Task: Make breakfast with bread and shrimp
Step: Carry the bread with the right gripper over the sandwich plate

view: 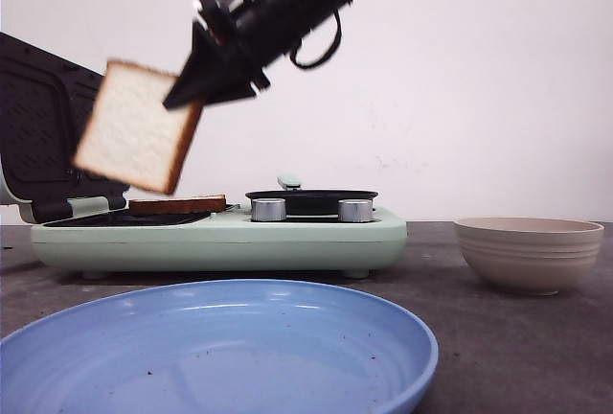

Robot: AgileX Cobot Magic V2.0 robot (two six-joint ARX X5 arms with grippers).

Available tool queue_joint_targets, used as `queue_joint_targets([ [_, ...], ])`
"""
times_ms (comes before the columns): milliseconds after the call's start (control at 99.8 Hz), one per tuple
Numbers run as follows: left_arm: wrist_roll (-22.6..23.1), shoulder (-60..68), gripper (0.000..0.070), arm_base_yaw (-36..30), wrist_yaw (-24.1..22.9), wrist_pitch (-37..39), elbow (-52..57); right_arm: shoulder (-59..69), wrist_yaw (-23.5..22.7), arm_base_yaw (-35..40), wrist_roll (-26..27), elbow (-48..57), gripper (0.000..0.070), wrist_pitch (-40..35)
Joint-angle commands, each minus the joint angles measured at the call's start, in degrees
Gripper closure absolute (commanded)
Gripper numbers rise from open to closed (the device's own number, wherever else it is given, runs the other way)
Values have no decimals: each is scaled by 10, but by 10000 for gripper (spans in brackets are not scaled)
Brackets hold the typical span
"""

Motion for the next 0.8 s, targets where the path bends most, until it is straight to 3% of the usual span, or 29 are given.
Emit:
queue_joint_targets([
  [0, -1, 4, 596, -3, 0, 5, 10, 14, -12, 3, -10, 17, 691, -1],
  [160, -1, 4, 595, -3, 0, 5, 10, 22, -36, 2, -2, 17, 691, -3],
  [792, 0, 4, 595, -3, 0, 2, 10, 47, -30, 3, -2, 17, 691, 55],
])
